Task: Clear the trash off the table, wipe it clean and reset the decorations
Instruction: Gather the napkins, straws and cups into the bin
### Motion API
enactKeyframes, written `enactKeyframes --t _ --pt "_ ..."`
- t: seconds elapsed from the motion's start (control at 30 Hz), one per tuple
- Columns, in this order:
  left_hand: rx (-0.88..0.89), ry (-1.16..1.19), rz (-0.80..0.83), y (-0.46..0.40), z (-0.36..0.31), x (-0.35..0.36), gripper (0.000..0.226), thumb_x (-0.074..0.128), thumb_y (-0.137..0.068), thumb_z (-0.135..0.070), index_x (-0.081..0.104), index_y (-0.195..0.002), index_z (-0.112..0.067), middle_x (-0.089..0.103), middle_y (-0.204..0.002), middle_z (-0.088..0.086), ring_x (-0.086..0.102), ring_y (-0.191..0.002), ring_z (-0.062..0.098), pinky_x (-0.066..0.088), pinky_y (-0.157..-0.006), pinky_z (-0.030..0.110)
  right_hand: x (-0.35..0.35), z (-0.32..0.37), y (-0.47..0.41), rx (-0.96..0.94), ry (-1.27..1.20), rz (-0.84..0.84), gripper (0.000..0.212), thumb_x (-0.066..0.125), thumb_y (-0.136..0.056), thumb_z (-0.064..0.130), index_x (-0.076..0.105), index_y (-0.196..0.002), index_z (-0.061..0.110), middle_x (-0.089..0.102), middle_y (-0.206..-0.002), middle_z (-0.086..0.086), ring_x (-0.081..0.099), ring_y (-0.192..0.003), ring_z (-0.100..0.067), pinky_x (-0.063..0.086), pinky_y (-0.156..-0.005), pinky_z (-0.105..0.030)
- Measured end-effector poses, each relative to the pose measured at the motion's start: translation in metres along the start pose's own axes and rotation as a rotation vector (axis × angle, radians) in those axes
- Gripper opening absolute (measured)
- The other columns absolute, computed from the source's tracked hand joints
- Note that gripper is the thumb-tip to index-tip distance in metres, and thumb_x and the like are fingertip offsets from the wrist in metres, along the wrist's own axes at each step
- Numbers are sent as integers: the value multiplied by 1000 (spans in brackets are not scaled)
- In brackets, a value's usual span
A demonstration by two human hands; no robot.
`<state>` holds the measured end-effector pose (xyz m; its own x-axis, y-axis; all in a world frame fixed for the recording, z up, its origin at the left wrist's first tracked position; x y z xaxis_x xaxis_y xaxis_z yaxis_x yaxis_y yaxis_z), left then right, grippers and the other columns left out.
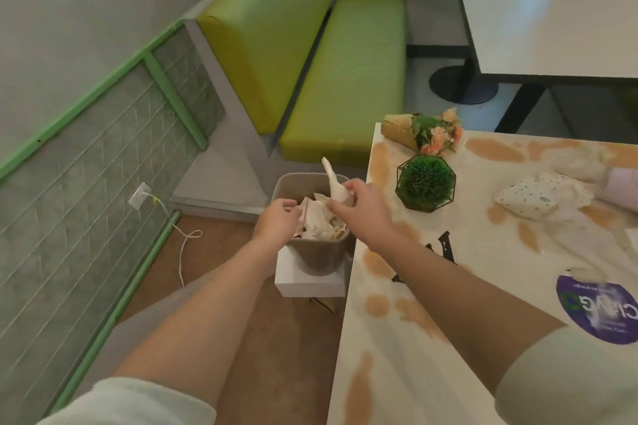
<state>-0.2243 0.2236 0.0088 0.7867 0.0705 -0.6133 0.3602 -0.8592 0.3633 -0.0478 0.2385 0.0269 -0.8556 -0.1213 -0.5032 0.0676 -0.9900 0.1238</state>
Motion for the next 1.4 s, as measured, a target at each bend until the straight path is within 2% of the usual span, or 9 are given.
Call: enactKeyframes --t 0.1,0.33,0.4,0.5,0.6,0.77,0.93,1.03,1.4 --pt "2 -7 -71 1 9 -3 24 48 -97 -36 61 -115 -27 62 -107 -8 55 -91 13 40 -75 28 11 2 -16 -12 63 -16 46 69 -87 39 53 -127 24 40 -117 5 56 -100 -16 56 -86 -36" --pt "42 -20 -81 16 10 -2 23 48 -97 -35 61 -113 -25 62 -105 -9 56 -91 13 41 -76 29 29 -10 -19 45 220 138 45 52 -98 37 49 -140 21 37 -142 -7 49 -124 -25 42 -105 -37" --pt "57 -10 -65 22 6 4 24 49 -96 -37 63 -113 -27 65 -109 -8 60 -95 14 46 -79 31 18 -11 -9 37 209 98 36 52 -98 30 57 -132 21 47 -134 -4 53 -117 -22 46 -100 -36" --pt "80 9 -39 42 -8 21 26 47 -98 -39 62 -116 -26 64 -110 -6 61 -100 18 49 -84 34 -13 -10 14 31 123 35 19 52 -97 28 65 -109 21 63 -101 4 59 -90 -13 49 -69 -26" --pt "138 22 -10 68 -29 44 23 47 -98 -38 60 -113 -25 64 -107 -6 59 -98 16 43 -80 30 -47 -16 41 43 53 -22 19 52 -96 33 65 -96 20 67 -85 2 61 -79 -16 45 -64 -31" --pt "222 19 78 121 -71 96 21 48 -97 -40 59 -107 -27 67 -105 -4 63 -96 18 51 -87 37 -115 -60 99 127 -31 -127 16 56 -92 33 65 -85 22 68 -80 3 63 -76 -16 45 -65 -29" --pt "295 -34 171 186 -100 161 22 48 -97 -41 60 -109 -27 66 -102 -6 63 -94 18 48 -78 33 -180 -115 165 248 -47 -179 16 56 -93 32 65 -88 19 69 -83 1 62 -77 -19 49 -72 -34" --pt "318 -36 272 234 -108 214 22 50 -96 -41 62 -108 -26 67 -103 -3 63 -95 20 51 -84 37 -223 -155 211 322 -49 -226 17 56 -93 32 66 -93 17 69 -84 2 63 -79 -18 49 -72 -33" --pt "425 -190 507 360 -108 352 20 53 -95 -40 63 -106 -26 66 -106 -5 62 -97 15 48 -84 31 -323 -267 342 551 -12 -418 20 64 -89 40 64 -88 20 64 -84 8 60 -72 -15 39 -49 -27"
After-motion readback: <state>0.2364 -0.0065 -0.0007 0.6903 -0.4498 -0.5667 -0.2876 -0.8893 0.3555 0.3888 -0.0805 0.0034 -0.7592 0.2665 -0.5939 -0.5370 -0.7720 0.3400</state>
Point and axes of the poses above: each hand's wrist, its own y-axis away from the middle knuckle, its own x-axis out of the palm, z = x × y, the point moved 2 cm from there along -y, towards the middle knuckle
